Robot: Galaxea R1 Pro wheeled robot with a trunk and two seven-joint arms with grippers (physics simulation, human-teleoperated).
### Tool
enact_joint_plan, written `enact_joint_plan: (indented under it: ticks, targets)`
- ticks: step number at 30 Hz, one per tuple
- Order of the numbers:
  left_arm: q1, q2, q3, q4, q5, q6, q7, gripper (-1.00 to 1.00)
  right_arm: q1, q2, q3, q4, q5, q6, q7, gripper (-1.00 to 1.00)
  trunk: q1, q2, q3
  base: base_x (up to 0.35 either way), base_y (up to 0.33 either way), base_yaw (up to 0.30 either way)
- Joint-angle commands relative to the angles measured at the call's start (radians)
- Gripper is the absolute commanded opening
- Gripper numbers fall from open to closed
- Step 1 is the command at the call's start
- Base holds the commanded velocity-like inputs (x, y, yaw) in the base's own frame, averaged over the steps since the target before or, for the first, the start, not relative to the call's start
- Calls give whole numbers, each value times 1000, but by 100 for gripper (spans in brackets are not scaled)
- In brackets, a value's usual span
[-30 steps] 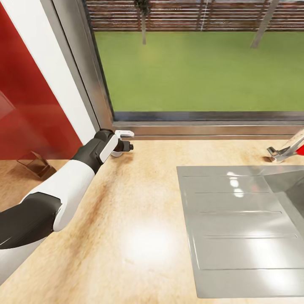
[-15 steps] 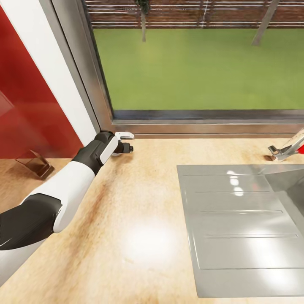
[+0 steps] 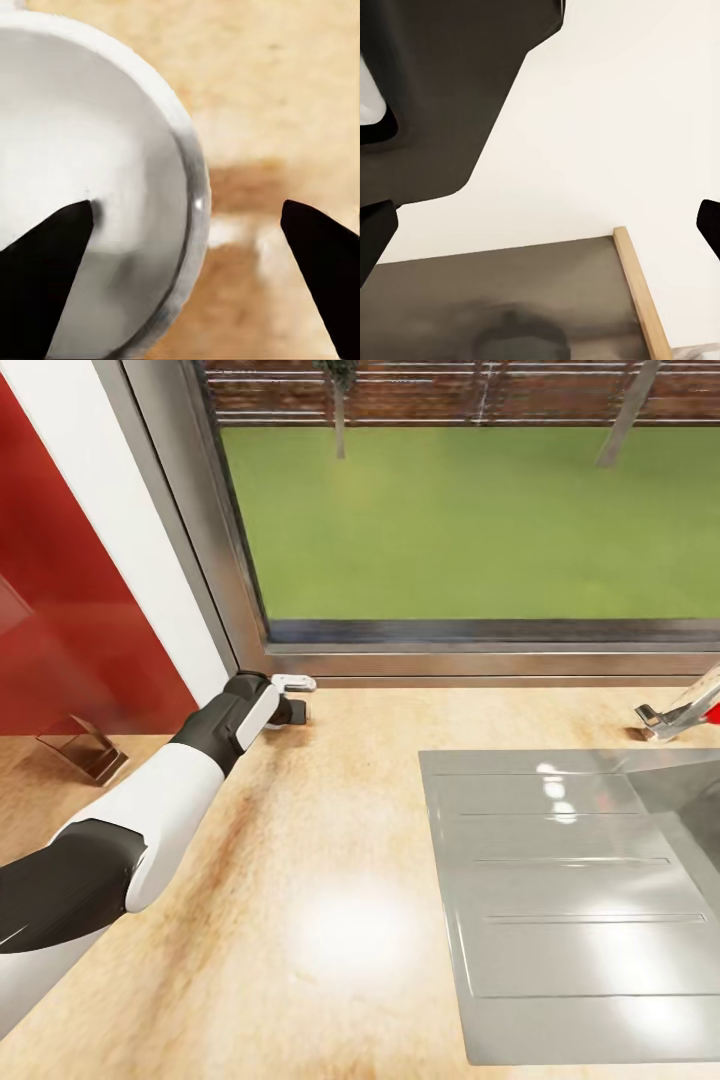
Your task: Set up a coffee station on the kitchen countertop: keep the coffee maker on the countertop, move the bottle of coffee from the kitchen shelf to the counter next to the coffee maker, place a paper coffee filter on top of the coffee maker, put the saucer next to the coffee maker with the coffee cup on the saucer, and place the electric kettle next to the coffee maker.
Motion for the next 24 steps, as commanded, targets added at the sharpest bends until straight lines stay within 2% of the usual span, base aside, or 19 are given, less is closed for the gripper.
enact_joint_plan:
  ticks: [1, 24]
  targets:
    - [-1, 2, -4, 0, 9, 3, 9, -100, 0, 0, -4, 1, -5, -5, 0, 100, 0, -2, -1, 0, 0, 0]
    - [-1, 5, -6, -15, 11, 5, 9, -100, 0, 1, -4, 0, -5, -5, 0, 100, 0, -2, -1, 0, 0, 0]
